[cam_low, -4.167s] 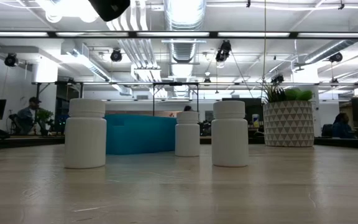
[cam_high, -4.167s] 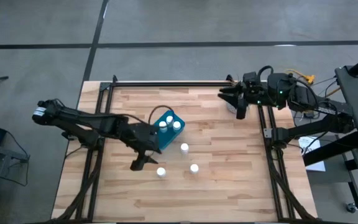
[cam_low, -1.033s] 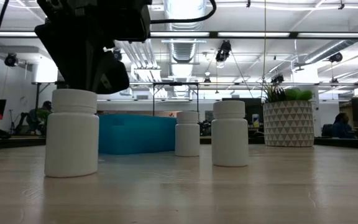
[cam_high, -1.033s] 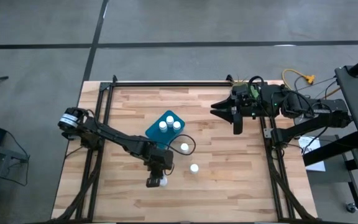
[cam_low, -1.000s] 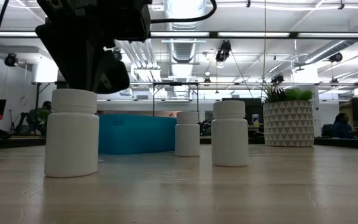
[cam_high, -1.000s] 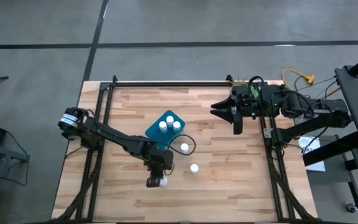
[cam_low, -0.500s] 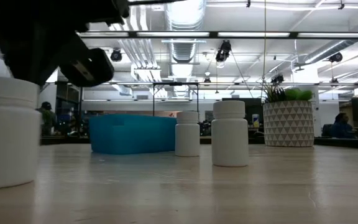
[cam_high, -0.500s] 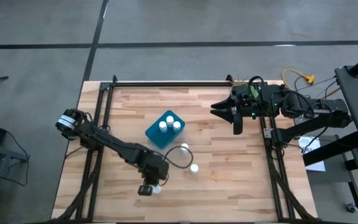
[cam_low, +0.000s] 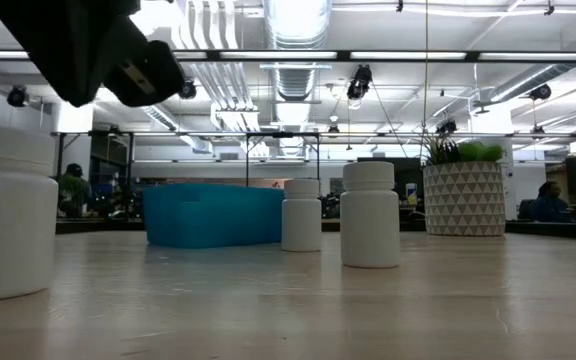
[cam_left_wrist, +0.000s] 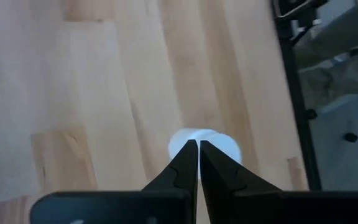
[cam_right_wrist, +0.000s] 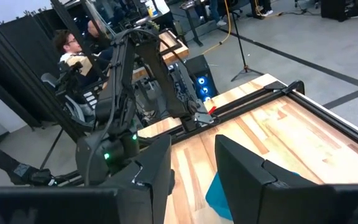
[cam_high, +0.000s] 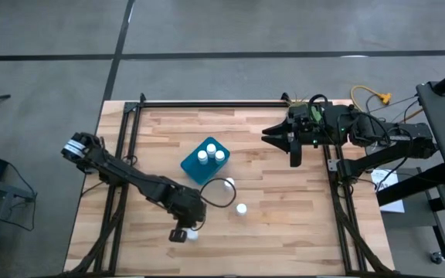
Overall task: Pick and place pill bottles into a basket
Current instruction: Put the left white pill bottle into the blue container
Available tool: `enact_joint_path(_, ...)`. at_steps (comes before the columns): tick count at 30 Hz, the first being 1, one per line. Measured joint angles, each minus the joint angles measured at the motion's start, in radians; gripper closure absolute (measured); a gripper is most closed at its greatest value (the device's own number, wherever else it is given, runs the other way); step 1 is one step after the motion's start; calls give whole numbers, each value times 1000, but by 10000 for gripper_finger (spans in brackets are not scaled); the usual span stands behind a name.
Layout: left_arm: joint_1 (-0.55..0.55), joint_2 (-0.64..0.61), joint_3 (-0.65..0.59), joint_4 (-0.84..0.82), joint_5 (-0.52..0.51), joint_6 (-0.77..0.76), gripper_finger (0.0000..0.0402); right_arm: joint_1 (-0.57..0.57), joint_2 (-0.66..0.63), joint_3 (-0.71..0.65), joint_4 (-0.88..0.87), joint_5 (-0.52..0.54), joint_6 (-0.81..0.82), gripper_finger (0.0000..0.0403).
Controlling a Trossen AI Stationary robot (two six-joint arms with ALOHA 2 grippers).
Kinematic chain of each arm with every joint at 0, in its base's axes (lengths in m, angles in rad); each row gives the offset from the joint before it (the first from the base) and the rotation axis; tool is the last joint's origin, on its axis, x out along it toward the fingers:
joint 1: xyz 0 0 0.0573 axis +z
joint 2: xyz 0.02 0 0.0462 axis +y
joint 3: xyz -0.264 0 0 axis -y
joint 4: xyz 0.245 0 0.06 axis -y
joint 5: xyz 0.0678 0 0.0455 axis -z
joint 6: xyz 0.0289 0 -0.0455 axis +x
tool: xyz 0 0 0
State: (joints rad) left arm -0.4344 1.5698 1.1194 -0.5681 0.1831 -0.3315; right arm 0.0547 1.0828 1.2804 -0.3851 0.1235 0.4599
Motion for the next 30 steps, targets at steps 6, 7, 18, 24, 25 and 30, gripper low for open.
enact_joint_path(6,-18,-12,1,12,153,26,401,0,0,0,0,0,-4,285)
enact_joint_path(7,-24,-12,1,11,154,29,401,0,0,0,0,0,-4,285)
enact_joint_path(18,-55,17,-26,89,172,21,401,0,0,0,0,0,-7,285)
enact_joint_path(24,-73,26,-18,126,179,-12,374,0,0,0,0,0,-6,285)
enact_joint_path(25,-74,26,-18,137,179,-12,361,0,0,0,0,0,-6,285)
enact_joint_path(30,-82,36,-29,146,180,-28,295,0,0,-3,0,0,-6,286)
